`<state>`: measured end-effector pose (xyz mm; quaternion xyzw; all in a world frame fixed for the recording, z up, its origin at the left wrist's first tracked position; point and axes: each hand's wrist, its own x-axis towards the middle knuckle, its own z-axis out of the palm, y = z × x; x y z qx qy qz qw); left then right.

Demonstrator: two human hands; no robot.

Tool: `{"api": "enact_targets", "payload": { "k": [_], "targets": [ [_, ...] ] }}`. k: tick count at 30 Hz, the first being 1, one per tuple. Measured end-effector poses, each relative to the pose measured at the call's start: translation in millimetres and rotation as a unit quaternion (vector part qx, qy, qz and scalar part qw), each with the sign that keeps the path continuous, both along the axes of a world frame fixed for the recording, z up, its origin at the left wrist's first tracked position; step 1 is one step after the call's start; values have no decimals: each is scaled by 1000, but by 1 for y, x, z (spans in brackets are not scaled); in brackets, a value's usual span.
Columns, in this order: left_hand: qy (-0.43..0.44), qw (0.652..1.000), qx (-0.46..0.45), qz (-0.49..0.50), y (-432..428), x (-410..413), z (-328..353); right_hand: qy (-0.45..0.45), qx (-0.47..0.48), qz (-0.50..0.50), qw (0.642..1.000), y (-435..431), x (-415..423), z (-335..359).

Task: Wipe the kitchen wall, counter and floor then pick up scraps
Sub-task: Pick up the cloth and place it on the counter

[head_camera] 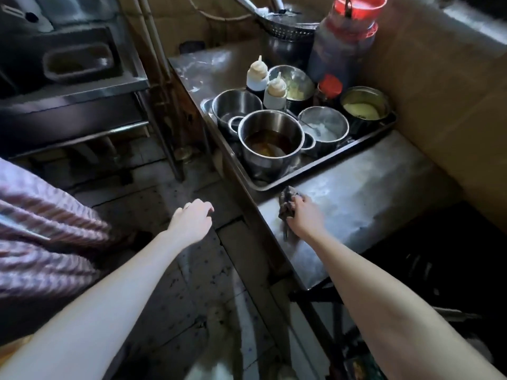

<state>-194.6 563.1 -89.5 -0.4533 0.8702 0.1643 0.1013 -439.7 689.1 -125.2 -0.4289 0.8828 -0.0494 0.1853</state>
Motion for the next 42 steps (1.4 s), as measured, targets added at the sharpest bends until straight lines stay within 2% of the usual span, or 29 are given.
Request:
{"api": "enact_targets", "payload": {
  "k": [3, 11, 19, 29, 35, 42],
  "targets": [
    [-9, 1000, 15, -9, -21, -1, -9, -11, 15, -31, 999, -10, -1, -16],
    [9, 1000, 21, 2, -39, -1, -16, -43, -53, -32, 997, -13, 6, -18],
    [16, 999, 2, 42, -51, 32, 2, -59, -87, 114, 988, -16, 67, -6],
    [24, 992, -43, 114, -130, 102, 35, -25, -143, 164, 976, -134, 114, 28],
    [38, 984, -64, 159, -184, 136, 52, -38, -168, 160, 972, -215, 127, 57],
    [38, 974, -83, 206, -246, 157, 66, -34, -185, 200, 962, -312, 130, 77]
  ]
}}
